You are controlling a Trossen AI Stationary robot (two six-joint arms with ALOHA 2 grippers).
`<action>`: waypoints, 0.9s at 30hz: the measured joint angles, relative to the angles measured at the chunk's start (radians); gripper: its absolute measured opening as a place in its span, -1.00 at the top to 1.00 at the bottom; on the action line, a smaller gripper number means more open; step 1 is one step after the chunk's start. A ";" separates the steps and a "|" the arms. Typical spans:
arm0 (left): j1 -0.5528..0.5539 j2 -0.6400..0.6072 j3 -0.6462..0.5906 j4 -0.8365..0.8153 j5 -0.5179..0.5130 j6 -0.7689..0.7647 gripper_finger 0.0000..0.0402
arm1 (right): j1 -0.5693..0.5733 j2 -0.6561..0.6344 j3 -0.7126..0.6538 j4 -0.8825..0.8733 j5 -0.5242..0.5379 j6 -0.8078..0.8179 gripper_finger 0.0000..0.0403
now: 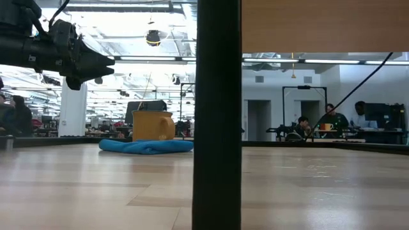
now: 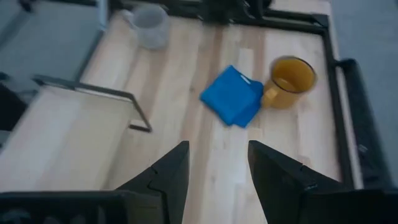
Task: Stack small to large cups/mugs on shelf
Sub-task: Put the gray mug on the shelf
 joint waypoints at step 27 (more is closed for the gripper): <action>0.000 0.000 0.000 0.000 0.000 0.000 0.19 | -0.426 -0.257 -0.670 0.620 -0.652 -0.022 0.08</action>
